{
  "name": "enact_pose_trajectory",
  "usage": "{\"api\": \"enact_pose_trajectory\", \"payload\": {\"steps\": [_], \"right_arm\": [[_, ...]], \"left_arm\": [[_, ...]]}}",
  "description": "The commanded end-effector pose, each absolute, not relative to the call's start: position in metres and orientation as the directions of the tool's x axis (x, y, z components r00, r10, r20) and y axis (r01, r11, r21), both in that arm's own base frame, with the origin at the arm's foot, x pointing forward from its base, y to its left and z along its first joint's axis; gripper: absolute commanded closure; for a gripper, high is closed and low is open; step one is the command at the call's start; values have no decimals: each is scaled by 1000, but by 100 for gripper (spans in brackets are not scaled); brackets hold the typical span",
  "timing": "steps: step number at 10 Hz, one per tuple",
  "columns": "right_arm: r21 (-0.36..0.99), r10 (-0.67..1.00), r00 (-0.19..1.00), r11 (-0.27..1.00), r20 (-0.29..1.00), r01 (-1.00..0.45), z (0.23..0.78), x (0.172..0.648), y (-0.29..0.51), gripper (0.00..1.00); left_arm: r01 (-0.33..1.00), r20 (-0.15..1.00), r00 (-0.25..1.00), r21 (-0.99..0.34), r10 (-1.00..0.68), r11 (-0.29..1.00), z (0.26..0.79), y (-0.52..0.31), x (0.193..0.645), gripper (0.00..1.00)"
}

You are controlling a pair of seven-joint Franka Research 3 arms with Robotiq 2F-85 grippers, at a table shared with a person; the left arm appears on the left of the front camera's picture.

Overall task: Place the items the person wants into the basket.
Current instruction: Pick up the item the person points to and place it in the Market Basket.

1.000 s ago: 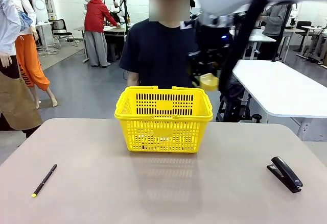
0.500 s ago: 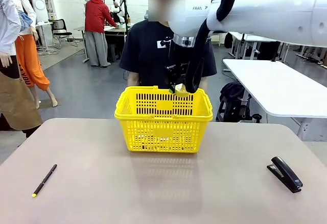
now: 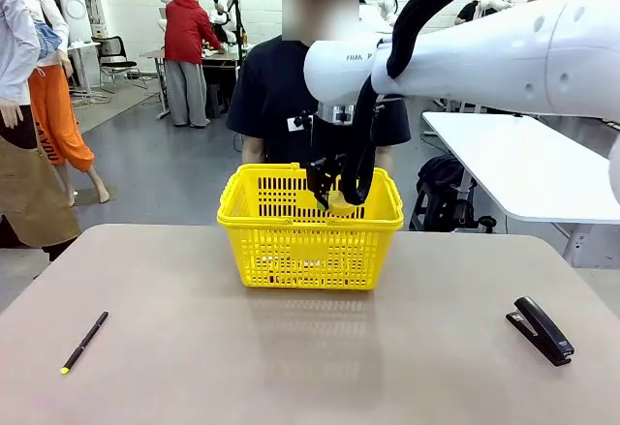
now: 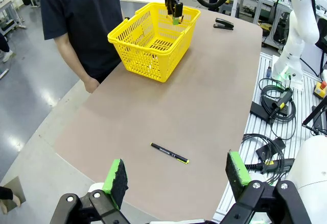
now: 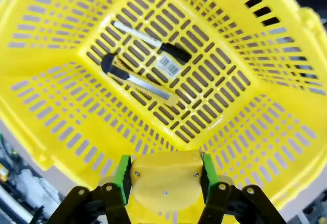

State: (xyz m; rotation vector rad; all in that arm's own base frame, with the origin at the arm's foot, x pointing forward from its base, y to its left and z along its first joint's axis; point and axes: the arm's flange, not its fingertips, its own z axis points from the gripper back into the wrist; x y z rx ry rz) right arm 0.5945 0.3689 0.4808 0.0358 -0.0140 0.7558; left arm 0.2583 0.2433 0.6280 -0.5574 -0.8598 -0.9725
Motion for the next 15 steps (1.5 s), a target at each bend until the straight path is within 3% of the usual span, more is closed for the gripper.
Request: {"api": "enact_pose_trajectory", "payload": {"steps": [1, 7, 8, 15], "right_arm": [[-7, 695, 719, 719, -7, -695, 476, 626, 371, 35], [18, 695, 718, 719, -47, -695, 459, 643, 366, 35], [22, 696, 716, 718, -51, -696, 459, 643, 366, 0], [42, 692, 720, 722, -51, -691, 462, 641, 364, 0]], "left_arm": [[890, 838, 262, -18, -479, 455, 628, 245, 258, 0], [890, 838, 262, -18, -479, 455, 628, 245, 258, 0], [890, 838, 262, -18, -479, 455, 628, 245, 258, 0], [890, 838, 262, -18, -479, 455, 628, 245, 258, 0]]}}
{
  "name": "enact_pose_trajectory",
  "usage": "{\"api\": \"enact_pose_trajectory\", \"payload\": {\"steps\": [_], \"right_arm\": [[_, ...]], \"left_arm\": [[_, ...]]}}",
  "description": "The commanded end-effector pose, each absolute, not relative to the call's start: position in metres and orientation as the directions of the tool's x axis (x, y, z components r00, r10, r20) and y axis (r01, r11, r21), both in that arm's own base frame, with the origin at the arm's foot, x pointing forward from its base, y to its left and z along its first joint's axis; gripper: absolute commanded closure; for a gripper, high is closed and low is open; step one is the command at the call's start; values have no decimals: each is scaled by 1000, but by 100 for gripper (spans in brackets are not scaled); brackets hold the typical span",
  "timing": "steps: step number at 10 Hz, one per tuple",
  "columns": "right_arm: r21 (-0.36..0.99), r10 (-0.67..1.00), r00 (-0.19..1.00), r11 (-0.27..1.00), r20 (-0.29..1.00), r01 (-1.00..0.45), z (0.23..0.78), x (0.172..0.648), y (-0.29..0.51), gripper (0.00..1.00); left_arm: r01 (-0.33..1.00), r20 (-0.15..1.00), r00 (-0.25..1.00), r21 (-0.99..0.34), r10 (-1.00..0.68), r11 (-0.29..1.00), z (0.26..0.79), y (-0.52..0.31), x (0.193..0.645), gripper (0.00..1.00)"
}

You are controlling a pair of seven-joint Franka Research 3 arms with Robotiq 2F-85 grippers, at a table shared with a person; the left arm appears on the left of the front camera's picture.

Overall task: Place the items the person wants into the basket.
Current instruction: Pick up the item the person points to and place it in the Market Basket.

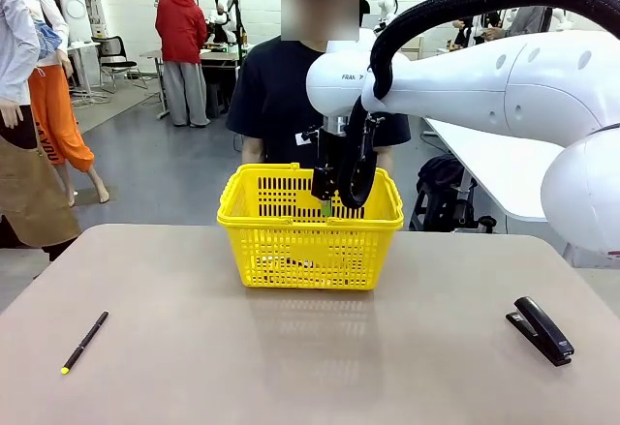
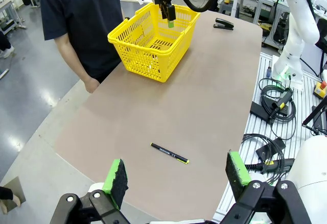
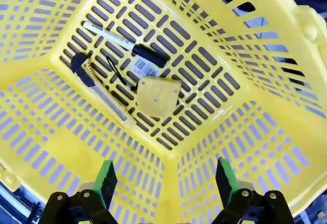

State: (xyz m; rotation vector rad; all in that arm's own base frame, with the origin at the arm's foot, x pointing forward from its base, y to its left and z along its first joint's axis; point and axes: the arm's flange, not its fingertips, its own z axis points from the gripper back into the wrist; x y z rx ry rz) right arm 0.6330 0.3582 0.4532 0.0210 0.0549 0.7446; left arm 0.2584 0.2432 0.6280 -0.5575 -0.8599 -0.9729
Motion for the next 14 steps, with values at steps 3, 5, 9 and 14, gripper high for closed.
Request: {"api": "enact_pose_trajectory", "payload": {"steps": [3, 5, 9, 14], "right_arm": [[-65, 652, 757, 758, 54, -648, 594, 489, 305, 0], [-98, 544, 815, 839, 199, -536, 677, 380, 210, 0], [-69, 553, 804, 830, 216, -553, 647, 306, 99, 0], [-31, 587, 775, 802, 234, -597, 590, 301, 64, 0]], "left_arm": [[890, 838, 262, -18, -479, 455, 628, 245, 258, 0], [890, 838, 262, -18, -479, 455, 628, 245, 258, 0], [890, 838, 262, -18, -479, 455, 628, 245, 258, 0], [890, 838, 262, -18, -479, 455, 628, 245, 258, 0]]}}
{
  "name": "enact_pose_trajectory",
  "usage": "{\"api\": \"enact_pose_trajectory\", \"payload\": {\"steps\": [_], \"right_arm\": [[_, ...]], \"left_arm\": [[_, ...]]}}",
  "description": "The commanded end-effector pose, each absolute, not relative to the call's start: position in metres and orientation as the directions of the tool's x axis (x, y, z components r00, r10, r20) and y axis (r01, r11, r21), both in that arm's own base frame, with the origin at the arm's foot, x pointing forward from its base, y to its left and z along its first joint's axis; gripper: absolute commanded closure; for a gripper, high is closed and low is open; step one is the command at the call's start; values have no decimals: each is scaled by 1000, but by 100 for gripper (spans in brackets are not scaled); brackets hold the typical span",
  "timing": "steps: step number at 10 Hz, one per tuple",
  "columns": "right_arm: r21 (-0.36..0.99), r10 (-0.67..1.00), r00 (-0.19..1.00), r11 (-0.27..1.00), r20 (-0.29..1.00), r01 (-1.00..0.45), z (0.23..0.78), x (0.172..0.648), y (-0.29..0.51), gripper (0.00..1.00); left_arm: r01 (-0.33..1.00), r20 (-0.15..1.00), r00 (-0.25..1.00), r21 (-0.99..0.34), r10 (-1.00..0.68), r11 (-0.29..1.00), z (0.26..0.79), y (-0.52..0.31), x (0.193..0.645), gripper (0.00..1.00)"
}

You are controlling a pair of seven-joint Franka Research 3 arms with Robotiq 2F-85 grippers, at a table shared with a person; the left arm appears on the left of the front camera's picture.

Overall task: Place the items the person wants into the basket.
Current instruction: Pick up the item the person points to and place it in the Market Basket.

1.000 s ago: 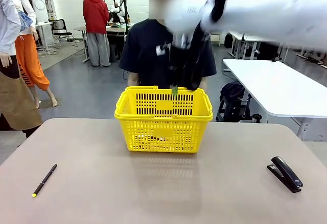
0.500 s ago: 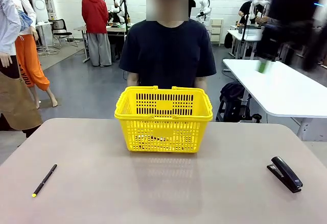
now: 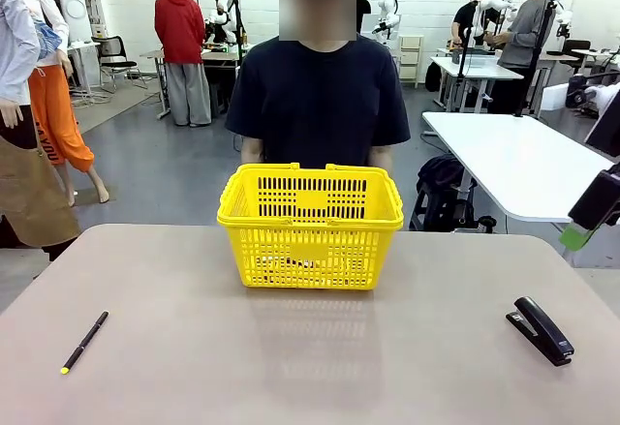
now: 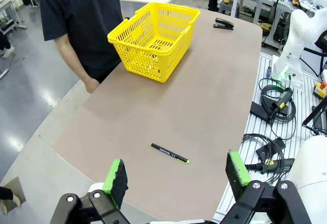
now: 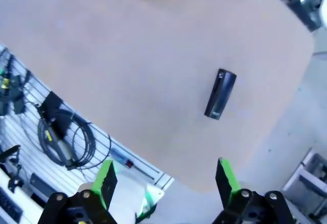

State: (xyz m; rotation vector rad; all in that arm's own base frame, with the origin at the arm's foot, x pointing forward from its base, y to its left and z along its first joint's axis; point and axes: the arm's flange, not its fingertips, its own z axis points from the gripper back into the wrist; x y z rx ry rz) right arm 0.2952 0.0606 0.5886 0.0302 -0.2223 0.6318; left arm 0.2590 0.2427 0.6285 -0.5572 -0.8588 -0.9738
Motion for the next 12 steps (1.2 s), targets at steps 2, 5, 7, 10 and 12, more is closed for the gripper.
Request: {"api": "enact_pose_trajectory", "payload": {"steps": [2, 5, 7, 10, 12], "right_arm": [[-38, 582, 785, 808, 212, -588, 598, 291, 60, 0], [-38, 582, 785, 808, 212, -588, 598, 291, 60, 0], [43, 801, 548, 556, 241, -830, 618, 282, 36, 0], [52, 775, 127, 121, 620, -991, 699, 253, -110, 0], [8, 602, 85, 130, 794, -992, 697, 251, -201, 0]], "left_arm": [[890, 838, 262, -18, -479, 455, 628, 245, 258, 0], [890, 838, 262, -18, -479, 455, 628, 245, 258, 0], [890, 838, 262, -18, -479, 455, 628, 245, 258, 0], [890, 838, 262, -18, -479, 455, 628, 245, 258, 0], [890, 838, 262, -18, -479, 455, 628, 245, 258, 0]]}}
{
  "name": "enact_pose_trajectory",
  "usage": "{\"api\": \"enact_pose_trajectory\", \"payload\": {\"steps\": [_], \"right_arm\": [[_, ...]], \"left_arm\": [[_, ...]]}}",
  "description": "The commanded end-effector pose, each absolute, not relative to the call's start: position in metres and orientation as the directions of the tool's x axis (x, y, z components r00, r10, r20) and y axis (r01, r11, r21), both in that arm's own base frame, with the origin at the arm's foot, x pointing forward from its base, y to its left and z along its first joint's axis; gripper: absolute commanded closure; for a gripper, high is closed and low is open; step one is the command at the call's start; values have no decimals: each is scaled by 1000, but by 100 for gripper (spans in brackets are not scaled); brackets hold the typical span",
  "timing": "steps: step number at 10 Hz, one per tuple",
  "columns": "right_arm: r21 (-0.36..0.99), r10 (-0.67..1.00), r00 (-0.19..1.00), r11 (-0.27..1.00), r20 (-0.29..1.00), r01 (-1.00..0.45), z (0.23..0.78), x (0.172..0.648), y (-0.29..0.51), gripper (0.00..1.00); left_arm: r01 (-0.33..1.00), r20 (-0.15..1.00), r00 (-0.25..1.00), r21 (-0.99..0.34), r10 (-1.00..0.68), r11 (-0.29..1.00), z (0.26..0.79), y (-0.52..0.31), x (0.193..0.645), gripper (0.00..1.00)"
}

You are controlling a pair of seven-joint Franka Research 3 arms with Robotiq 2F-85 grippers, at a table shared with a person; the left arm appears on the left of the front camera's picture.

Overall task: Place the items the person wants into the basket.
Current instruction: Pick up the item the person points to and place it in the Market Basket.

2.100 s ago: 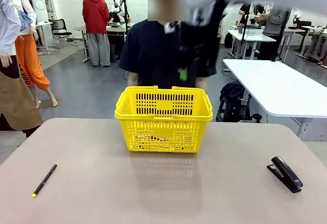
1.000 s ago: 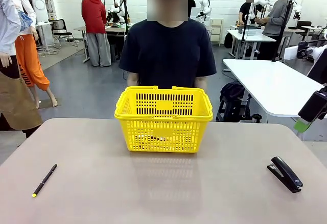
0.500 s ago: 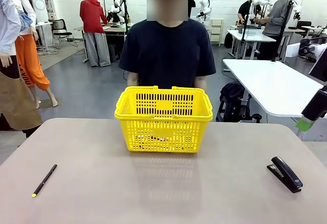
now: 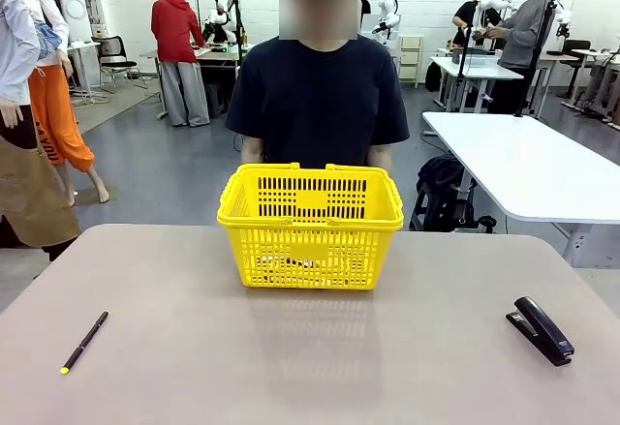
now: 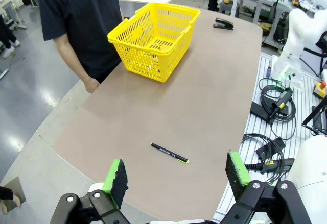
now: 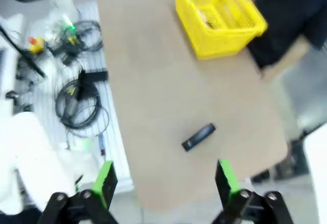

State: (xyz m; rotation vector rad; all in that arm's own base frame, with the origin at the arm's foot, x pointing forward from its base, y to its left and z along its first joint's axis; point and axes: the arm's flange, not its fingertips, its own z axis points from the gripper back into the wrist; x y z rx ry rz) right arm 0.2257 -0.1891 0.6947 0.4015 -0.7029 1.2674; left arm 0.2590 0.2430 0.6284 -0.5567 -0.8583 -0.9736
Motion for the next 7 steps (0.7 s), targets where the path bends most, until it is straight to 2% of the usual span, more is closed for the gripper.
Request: {"api": "enact_pose_trajectory", "payload": {"steps": [1, 3, 5, 7], "right_arm": [[-13, 524, 51, 119, 850, -993, 677, 256, -231, 0], [-5, 431, 81, 195, 899, -981, 639, 261, -244, 0], [50, 433, 191, 317, 881, -947, 615, 256, -242, 0], [44, 442, 219, 374, 870, -927, 604, 246, -237, 0]], "left_arm": [[890, 838, 262, -18, -479, 455, 628, 245, 258, 0], [890, 838, 262, -18, -479, 455, 628, 245, 258, 0], [890, 838, 262, -18, -479, 455, 628, 245, 258, 0], [890, 838, 262, -18, -479, 455, 628, 245, 258, 0]]}}
